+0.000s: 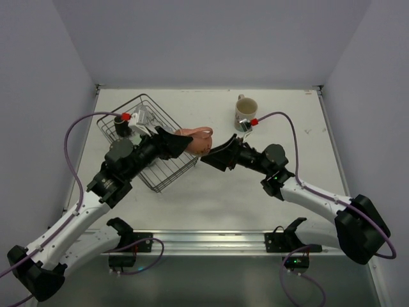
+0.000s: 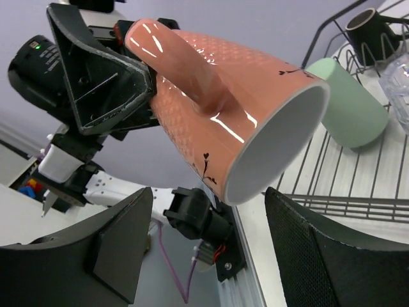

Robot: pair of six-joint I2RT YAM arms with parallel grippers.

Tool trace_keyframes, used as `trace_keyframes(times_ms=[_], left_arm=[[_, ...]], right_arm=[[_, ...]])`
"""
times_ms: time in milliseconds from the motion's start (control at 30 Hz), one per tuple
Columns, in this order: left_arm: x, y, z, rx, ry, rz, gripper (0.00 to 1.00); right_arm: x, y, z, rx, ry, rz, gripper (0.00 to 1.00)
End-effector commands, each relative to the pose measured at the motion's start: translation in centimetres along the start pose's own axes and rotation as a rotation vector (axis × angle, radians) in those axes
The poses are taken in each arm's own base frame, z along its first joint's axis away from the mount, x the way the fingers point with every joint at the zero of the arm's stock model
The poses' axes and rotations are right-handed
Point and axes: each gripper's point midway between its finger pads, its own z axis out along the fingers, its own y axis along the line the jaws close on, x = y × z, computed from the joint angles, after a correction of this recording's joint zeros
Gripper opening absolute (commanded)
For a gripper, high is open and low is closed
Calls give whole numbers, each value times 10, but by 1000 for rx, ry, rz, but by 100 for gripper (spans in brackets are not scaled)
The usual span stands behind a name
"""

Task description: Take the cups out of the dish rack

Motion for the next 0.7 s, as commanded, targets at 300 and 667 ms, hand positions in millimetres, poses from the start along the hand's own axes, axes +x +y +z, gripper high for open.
trace_keyframes(times_ms=[300,667], left_arm=[[-14,-59,-4,292,-41,-144,13],[-7,-55,-6,298,-33,-167,55]], right_arm=[[-28,56,-1,-211,-93,-153,46],[-32,70,-14,-226,-135,-156,0]])
